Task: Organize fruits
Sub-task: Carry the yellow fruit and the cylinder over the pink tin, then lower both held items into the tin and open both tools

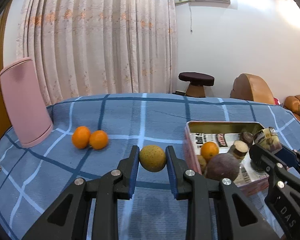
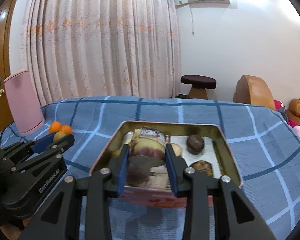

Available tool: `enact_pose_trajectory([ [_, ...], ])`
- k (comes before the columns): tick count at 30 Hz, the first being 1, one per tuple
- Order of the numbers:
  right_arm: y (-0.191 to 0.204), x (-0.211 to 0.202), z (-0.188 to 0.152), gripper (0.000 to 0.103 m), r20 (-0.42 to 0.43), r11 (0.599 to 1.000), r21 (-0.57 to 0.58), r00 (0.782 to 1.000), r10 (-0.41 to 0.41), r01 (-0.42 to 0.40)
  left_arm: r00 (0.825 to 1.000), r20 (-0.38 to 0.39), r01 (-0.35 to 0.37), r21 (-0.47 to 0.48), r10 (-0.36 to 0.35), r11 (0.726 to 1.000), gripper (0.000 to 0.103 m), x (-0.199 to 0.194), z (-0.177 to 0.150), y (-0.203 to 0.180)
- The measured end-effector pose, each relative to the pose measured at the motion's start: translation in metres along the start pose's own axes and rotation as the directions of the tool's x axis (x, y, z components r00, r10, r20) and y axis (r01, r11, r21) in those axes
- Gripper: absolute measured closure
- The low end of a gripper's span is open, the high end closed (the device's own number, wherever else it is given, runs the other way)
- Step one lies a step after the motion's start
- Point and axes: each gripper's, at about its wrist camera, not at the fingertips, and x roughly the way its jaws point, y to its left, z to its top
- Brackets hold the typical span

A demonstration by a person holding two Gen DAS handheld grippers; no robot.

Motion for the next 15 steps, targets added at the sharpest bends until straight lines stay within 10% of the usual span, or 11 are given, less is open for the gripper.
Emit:
enact_pose_trajectory([
  [15, -0.035, -0.005, 0.005, 0.065, 0.016, 0.999, 0.021, 0.999, -0.05, 0.049, 0.998, 0.021, 0.064, 0.025, -0.064, 0.998, 0.074, 0.0, 0.008, -0.037],
])
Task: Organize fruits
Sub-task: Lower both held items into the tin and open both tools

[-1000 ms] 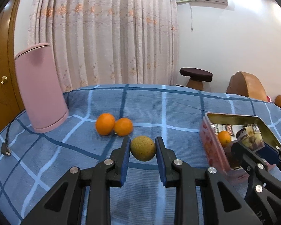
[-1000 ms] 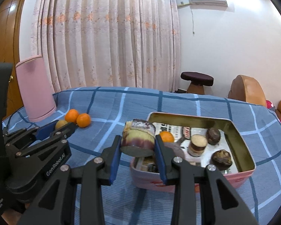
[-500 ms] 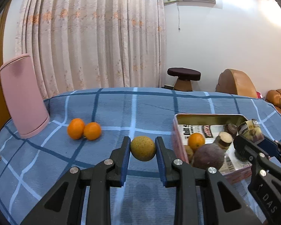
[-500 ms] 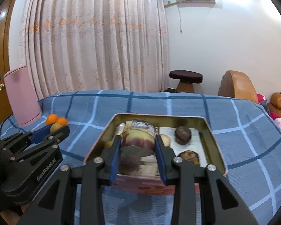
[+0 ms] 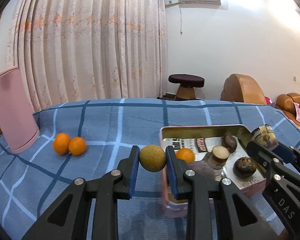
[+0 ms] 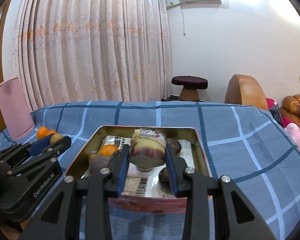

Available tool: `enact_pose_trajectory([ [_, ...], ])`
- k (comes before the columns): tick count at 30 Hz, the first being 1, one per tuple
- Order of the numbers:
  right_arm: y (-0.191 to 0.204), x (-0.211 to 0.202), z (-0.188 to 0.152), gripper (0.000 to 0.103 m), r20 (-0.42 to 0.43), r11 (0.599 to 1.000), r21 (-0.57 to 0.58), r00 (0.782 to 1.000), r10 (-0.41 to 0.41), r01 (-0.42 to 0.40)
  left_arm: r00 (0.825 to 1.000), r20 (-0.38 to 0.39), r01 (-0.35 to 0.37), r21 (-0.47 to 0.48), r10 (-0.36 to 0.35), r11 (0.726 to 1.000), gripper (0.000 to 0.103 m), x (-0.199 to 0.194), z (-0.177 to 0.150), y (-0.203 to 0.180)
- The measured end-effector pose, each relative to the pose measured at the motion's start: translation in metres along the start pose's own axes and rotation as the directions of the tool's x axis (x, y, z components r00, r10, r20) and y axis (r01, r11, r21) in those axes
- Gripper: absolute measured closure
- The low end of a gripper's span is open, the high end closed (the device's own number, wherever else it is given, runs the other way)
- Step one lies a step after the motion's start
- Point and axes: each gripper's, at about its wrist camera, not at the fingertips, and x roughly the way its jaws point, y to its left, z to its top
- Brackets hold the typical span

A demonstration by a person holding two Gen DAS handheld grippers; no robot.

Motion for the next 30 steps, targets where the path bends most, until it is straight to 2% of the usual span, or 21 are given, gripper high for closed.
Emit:
enact_pose_trajectory([
  [8, -0.028, 0.002, 0.008, 0.065, 0.005, 0.994, 0.069, 0.997, -0.08, 0.08, 0.998, 0.013, 0.059, 0.024, -0.059, 0.998, 0.074, 0.008, 0.011, -0.029],
  [14, -0.04, 0.007, 0.013, 0.065, 0.015, 0.986, 0.074, 0.989, -0.148, 0.146, 0.996, 0.0, 0.089, 0.049, -0.089, 0.995, 0.074, 0.023, 0.02, -0.048],
  [22, -0.041, 0.027, 0.017, 0.065, -0.017, 0.985, 0.084, 0.988, -0.151, 0.152, 0.996, -0.051, 0.076, 0.037, -0.074, 0.996, 0.074, 0.049, 0.026, -0.046],
  [30, -0.032, 0.047, 0.017, 0.065, -0.075, 0.993, 0.053, 0.992, -0.105, 0.109, 0.993, -0.105, 0.057, 0.035, -0.053, 0.998, 0.074, 0.063, 0.02, -0.045],
])
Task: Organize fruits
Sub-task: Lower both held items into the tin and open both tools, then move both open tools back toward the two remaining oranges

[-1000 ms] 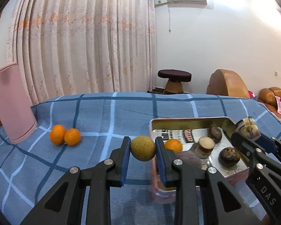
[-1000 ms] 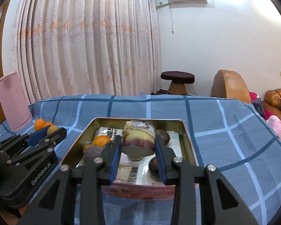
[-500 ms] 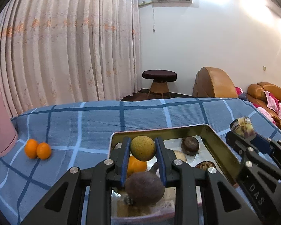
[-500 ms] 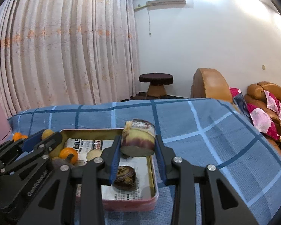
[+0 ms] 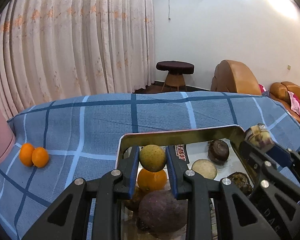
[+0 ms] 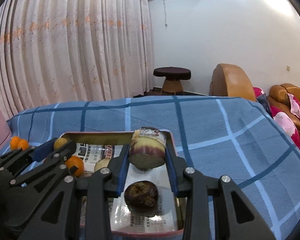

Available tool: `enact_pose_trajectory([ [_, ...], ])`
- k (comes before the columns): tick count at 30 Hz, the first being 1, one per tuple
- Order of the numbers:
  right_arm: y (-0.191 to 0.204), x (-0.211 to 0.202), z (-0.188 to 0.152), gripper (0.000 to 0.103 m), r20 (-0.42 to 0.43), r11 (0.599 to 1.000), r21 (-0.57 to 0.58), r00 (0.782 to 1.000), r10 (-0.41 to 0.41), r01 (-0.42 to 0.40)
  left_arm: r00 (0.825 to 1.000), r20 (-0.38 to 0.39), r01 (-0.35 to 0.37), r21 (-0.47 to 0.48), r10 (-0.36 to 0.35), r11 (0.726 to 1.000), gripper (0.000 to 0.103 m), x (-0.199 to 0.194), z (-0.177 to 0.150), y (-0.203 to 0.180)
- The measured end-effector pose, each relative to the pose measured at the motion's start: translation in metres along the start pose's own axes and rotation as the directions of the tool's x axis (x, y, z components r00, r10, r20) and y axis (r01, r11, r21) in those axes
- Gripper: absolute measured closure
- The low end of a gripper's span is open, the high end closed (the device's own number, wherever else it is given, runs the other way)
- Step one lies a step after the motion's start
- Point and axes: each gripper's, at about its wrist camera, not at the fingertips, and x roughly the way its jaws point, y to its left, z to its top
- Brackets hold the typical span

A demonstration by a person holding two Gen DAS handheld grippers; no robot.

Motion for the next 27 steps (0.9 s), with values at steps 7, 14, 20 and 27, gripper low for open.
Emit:
enact_pose_trajectory([
  [7, 0.006, 0.003, -0.002, 0.066, -0.021, 0.999, -0.029, 0.999, 0.044, -0.044, 1.0, -0.013, 0.0, 0.001, 0.0, 1.0, 0.074, 0.0, -0.002, 0.0],
  [14, 0.001, -0.005, -0.004, 0.049, 0.013, 0.999, -0.002, 0.999, 0.041, -0.041, 1.0, -0.006, 0.014, -0.005, -0.014, 1.0, 0.064, -0.004, -0.003, 0.002],
  [20, -0.023, -0.019, -0.005, 0.007, 0.089, 0.991, 0.134, 0.996, 0.009, -0.02, 0.999, 0.03, 0.025, -0.103, -0.022, 0.994, 0.022, -0.016, -0.001, 0.019],
  [27, -0.027, -0.033, -0.006, 0.004, 0.153, 0.983, 0.184, 0.988, -0.013, -0.016, 0.998, 0.055, -0.012, -0.036, 0.014, 0.999, 0.017, -0.027, -0.002, 0.015],
])
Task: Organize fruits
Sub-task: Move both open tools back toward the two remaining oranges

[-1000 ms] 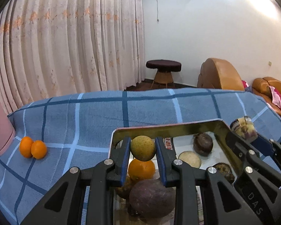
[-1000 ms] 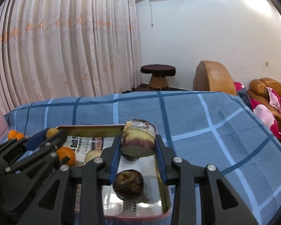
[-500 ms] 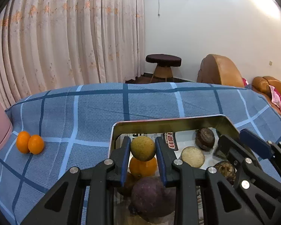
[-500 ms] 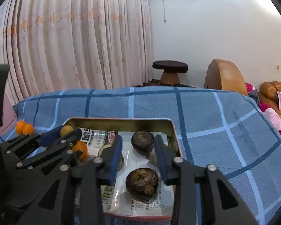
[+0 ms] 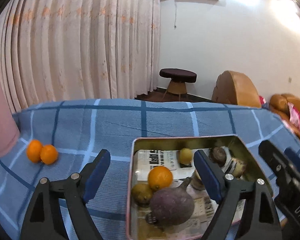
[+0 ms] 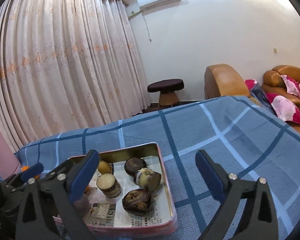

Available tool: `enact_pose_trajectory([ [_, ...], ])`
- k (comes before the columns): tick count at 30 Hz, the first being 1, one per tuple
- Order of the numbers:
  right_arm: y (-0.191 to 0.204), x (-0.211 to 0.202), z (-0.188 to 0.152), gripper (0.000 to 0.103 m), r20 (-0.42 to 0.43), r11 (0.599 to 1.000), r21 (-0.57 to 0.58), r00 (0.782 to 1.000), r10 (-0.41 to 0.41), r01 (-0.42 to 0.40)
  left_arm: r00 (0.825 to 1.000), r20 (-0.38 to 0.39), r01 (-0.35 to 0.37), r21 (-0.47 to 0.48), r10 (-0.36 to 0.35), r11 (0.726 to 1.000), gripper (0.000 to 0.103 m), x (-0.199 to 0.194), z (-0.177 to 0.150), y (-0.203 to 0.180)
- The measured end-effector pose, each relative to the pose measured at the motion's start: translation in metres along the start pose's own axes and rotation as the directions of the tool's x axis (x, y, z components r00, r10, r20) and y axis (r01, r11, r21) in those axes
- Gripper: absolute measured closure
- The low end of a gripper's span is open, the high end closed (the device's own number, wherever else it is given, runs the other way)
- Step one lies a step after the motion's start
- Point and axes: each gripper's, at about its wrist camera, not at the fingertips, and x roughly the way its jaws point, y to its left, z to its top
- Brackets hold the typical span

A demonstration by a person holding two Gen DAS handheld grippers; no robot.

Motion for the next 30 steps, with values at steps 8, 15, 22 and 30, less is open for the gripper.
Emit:
enact_pose_trajectory([
  [8, 0.014, -0.02, -0.001, 0.004, 0.106, 0.997, -0.054, 0.993, -0.057, 0.063, 0.993, 0.055, -0.099, -0.032, 0.101, 0.995, 0.017, -0.013, -0.005, 0.033],
  [15, 0.026, -0.017, -0.002, 0.004, 0.087, 0.998, -0.041, 0.995, -0.054, 0.057, 0.983, 0.06, -0.17, -0.034, 0.172, 0.985, 0.017, -0.018, -0.011, 0.064],
  [22, 0.056, -0.013, -0.01, 0.004, 0.051, 0.998, -0.052, 0.999, -0.017, 0.02, 0.974, 0.052, -0.22, -0.035, 0.222, 0.975, 0.017, -0.021, -0.017, 0.094],
  [30, 0.108, -0.009, -0.022, 0.004, 0.018, 0.993, -0.107, 0.999, 0.05, -0.048, 0.96, 0.028, -0.276, -0.063, 0.278, 0.959, 0.017, -0.023, -0.02, 0.135],
])
